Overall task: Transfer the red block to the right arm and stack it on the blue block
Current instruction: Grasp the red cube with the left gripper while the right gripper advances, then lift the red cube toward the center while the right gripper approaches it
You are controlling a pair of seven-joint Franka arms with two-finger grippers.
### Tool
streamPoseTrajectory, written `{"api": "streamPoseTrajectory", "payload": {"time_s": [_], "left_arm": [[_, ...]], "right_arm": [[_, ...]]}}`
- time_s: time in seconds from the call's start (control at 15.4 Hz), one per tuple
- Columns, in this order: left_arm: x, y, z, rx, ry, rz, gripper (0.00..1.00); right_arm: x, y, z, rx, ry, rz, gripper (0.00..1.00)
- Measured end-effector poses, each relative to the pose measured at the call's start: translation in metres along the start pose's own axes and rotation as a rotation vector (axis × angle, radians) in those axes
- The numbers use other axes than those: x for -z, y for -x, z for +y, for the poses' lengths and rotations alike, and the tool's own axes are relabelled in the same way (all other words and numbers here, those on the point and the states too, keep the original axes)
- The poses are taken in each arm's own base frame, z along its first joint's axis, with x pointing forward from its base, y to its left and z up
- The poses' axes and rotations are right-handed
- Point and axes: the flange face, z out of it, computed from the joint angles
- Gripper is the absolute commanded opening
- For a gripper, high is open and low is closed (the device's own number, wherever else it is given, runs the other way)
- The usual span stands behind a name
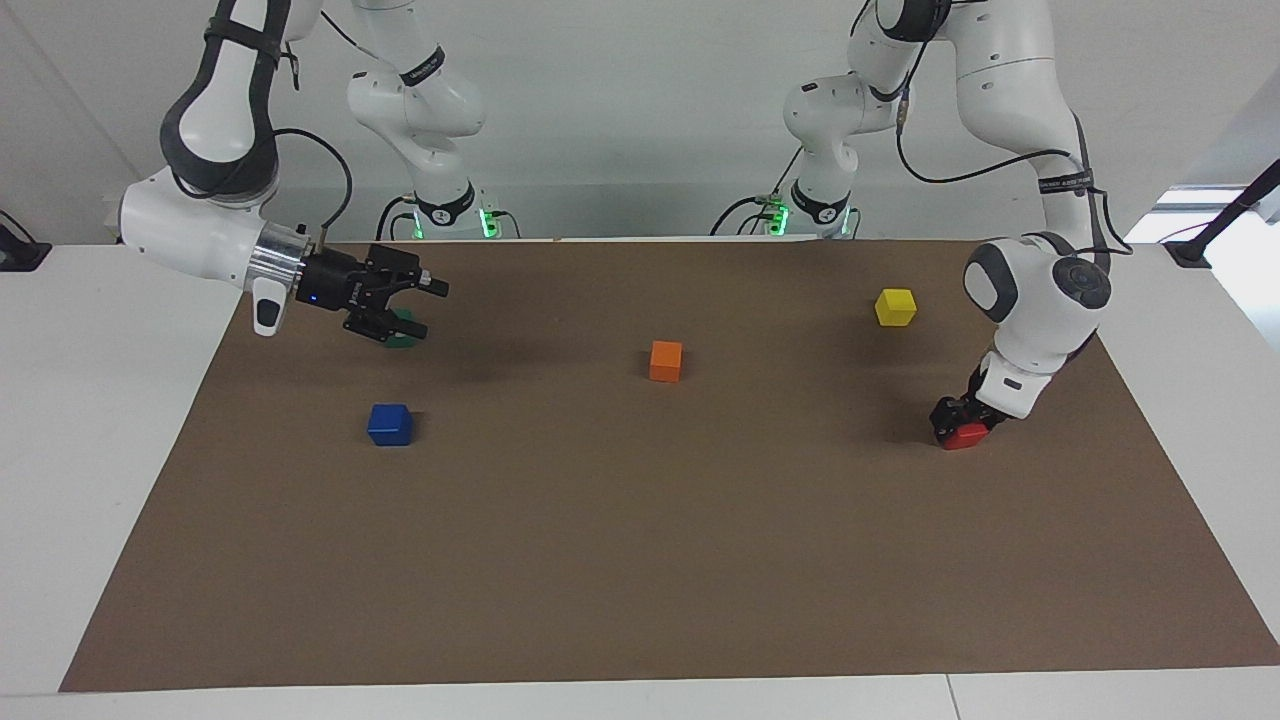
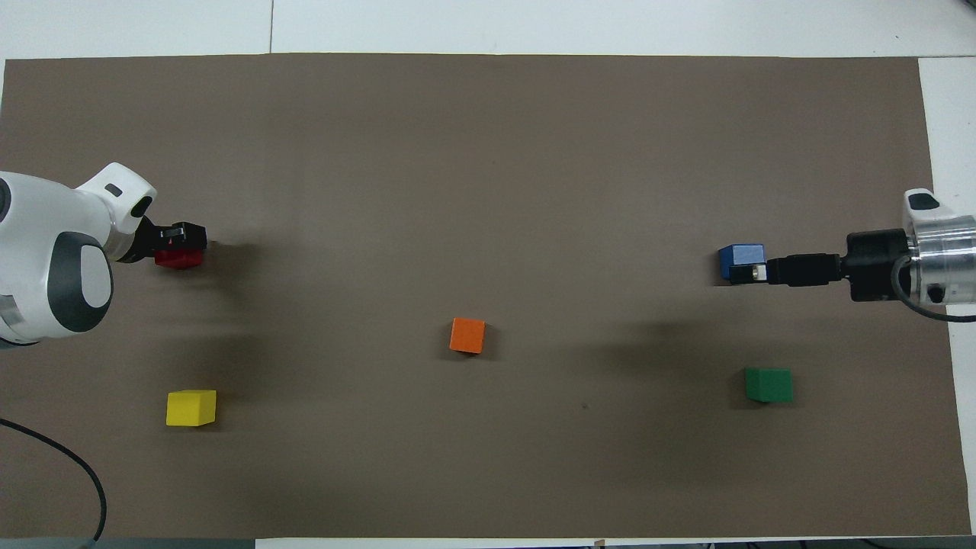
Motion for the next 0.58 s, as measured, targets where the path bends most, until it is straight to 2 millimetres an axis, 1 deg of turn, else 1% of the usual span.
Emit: {"api": "streamPoseTrajectory", "payload": {"time_s": [0.13, 0.19, 0.26, 0.32, 0.39, 0.45, 0.58], "left_arm": [[0.002, -0.001, 0.001, 0.009, 0.001, -0.008, 0.00], [0.007, -0.003, 0.003, 0.021, 0.004, -0.023, 0.00], [0.017, -0.008, 0.007, 0.053, 0.013, -0.043, 0.00], [0.031, -0.013, 0.014, 0.109, 0.032, -0.064, 0.00], [0.049, -0.017, 0.026, 0.181, 0.057, -0.083, 0.00], [0.070, -0.019, 0.044, 0.255, 0.087, -0.104, 0.00], [0.118, -0.014, 0.094, 0.389, 0.144, -0.137, 0.00]], "right_arm": [[-0.016, -0.003, -0.012, -0.004, -0.100, 0.014, 1.00], [-0.026, -0.004, -0.018, -0.005, -0.141, 0.017, 1.00], [-0.038, -0.005, -0.024, -0.006, -0.188, 0.020, 1.00], [-0.052, -0.006, -0.030, -0.004, -0.237, 0.021, 1.00], [-0.065, -0.005, -0.033, -0.006, -0.287, 0.018, 1.00], [-0.078, -0.004, -0.036, -0.012, -0.336, 0.012, 1.00], [-0.098, -0.002, -0.038, -0.039, -0.449, -0.014, 1.00]]}}
